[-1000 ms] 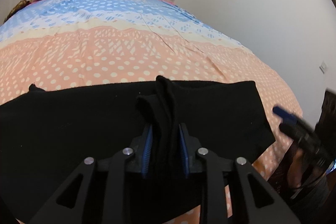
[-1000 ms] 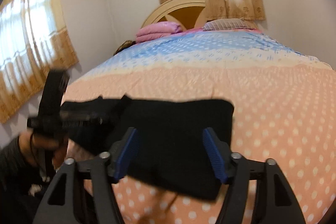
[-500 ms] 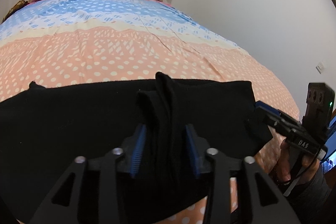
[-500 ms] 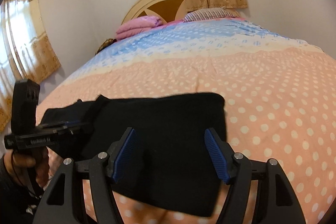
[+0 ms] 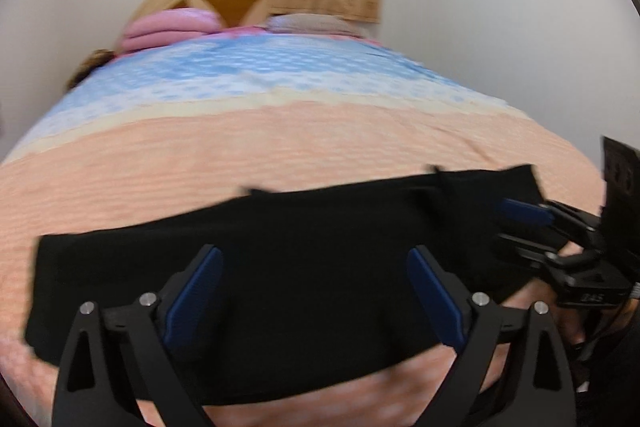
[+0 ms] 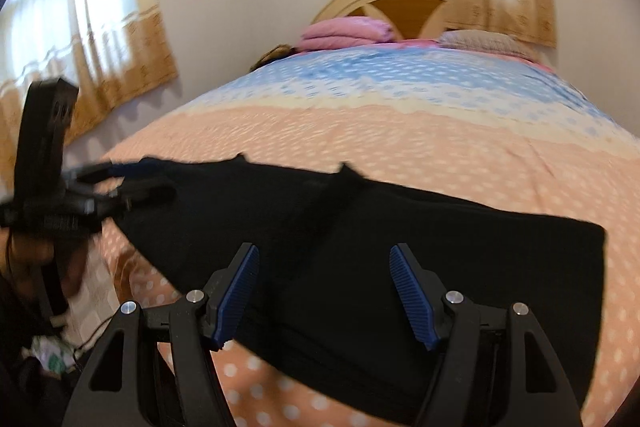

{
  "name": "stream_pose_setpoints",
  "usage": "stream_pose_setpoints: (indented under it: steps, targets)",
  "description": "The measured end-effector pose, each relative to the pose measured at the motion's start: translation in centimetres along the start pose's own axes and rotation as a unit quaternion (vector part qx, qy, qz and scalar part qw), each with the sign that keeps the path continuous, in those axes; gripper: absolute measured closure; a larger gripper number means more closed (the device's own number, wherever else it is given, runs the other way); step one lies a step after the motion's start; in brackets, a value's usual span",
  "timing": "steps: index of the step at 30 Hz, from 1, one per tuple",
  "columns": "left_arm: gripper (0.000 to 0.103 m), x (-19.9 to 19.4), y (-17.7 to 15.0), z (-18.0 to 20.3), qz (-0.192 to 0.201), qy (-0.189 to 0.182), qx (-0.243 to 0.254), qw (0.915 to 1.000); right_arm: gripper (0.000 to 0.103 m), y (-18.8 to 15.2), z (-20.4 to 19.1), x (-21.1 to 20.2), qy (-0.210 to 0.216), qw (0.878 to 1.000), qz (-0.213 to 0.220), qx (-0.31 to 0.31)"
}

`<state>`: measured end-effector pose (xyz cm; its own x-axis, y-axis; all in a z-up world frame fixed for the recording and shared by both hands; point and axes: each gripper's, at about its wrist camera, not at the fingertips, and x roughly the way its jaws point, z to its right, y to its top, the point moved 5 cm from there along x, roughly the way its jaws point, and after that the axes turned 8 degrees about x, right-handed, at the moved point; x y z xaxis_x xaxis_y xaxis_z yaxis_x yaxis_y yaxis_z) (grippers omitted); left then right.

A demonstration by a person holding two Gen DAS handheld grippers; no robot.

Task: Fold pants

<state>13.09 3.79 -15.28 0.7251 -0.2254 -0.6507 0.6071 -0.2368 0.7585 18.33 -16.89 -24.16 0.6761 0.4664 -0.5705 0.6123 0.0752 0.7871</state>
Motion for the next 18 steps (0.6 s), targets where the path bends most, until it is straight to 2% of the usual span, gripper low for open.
stream_pose_setpoints:
  steps: [3, 5, 7, 10, 11, 13, 14, 16, 18]
  targets:
    - [0.007, -0.7, -1.4, -4.9, -0.013, 0.052, -0.026, 0.9982, 0.034, -0.2, -0.6, 1.3, 0.010, 1.000, -0.013, 0.000]
    - [0.007, -1.2, -2.7, -8.1, -0.021, 0.089, -0.044, 0.9948, 0.034, -1.0, -1.3, 2.5, 0.030, 0.999, -0.044, 0.003]
    - [0.007, -1.5, -4.1, -11.3, -0.030, 0.128, -0.064, 0.9893, 0.034, -2.3, -2.4, 2.7, 0.013, 0.998, -0.051, -0.038]
    - [0.007, -2.0, -6.3, -15.8, -0.037, 0.163, -0.111, 0.9796, 0.032, -3.8, -4.0, 2.5, -0.015, 0.992, -0.048, -0.115]
    - [0.007, -1.9, -7.0, -17.0, -0.041, 0.170, -0.126, 0.9764, 0.032, -4.1, -4.4, 2.5, -0.025, 0.990, -0.043, -0.133]
    - [0.007, -1.2, -8.2, -18.6, -0.052, 0.159, -0.154, 0.9738, 0.032, -3.8, -4.3, 2.4, -0.018, 0.992, -0.040, -0.120]
    - [0.007, -1.0, -8.7, -19.1, -0.057, 0.156, -0.165, 0.9721, 0.032, -3.5, -4.1, 2.1, -0.004, 0.994, -0.039, -0.102]
    - [0.007, -0.3, -9.4, -19.5, -0.060, 0.147, -0.178, 0.9711, 0.032, -2.6, -3.8, 0.7, 0.050, 0.997, -0.031, -0.058]
    - [0.007, 0.3, -9.5, -19.1, -0.060, 0.137, -0.174, 0.9733, 0.032, -2.0, -3.9, -0.5, 0.065, 0.997, -0.015, -0.048]
